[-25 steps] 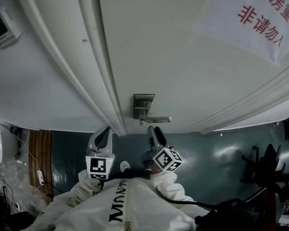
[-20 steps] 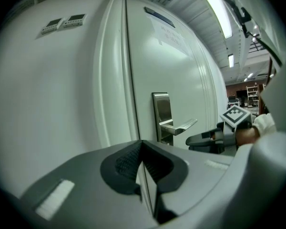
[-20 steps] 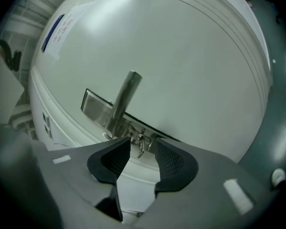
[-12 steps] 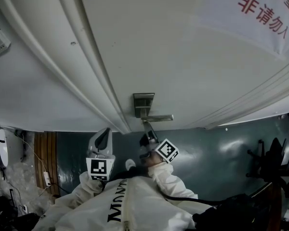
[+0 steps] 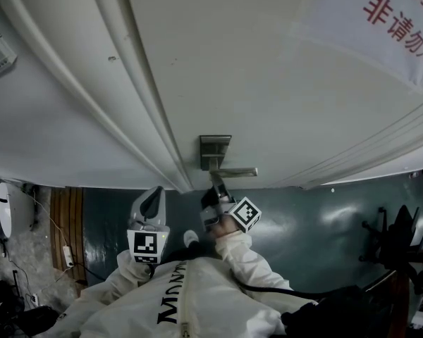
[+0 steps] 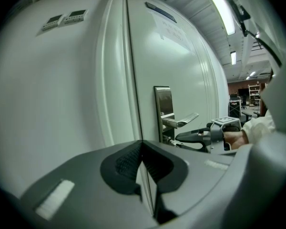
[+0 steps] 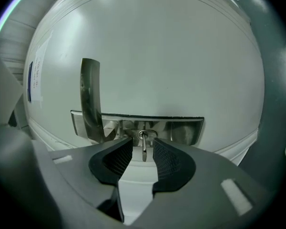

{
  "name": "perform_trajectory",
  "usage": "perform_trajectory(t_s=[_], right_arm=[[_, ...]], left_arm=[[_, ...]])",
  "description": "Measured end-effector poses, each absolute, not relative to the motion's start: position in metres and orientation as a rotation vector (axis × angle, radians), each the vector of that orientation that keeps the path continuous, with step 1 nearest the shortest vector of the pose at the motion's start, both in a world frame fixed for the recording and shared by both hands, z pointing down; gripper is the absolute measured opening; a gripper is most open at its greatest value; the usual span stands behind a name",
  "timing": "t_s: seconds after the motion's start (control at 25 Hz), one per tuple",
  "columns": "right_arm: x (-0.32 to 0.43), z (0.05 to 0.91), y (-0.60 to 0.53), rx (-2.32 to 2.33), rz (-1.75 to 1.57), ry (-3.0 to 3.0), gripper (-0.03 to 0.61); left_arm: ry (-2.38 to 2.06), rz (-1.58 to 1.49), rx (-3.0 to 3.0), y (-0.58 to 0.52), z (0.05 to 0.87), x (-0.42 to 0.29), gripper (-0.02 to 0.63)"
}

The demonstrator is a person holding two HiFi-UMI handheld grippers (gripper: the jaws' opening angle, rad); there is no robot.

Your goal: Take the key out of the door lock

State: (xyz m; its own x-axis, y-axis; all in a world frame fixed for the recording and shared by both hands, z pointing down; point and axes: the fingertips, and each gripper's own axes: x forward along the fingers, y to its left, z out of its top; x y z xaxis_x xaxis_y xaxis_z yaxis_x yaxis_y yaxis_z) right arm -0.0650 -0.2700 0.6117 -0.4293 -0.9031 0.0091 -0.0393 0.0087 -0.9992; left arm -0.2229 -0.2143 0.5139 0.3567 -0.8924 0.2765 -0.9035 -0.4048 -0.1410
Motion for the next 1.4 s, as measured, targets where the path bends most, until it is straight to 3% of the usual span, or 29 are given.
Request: perform_trajectory(t_s=[0.52,0.72,1.4], right_arm=[[-0.070,0.608,-0.286,-0.890,-1.528,1.510,0.082],[-0.070,0.611,-0.285,-0.905,-1.543,1.496,0.012],[-0.070,0.615,-0.282,-0.934,-1.567,1.473,0.023]], left_arm=[[-1.697,0.480,2.555,-0.214,0.513,-0.221,0.000],[-1.697,0.476,2.555,-0.212,0.513,-0.221,0.000],[-1.701,0.471,2.561,-0.202,0.510,-0.221,0.000]])
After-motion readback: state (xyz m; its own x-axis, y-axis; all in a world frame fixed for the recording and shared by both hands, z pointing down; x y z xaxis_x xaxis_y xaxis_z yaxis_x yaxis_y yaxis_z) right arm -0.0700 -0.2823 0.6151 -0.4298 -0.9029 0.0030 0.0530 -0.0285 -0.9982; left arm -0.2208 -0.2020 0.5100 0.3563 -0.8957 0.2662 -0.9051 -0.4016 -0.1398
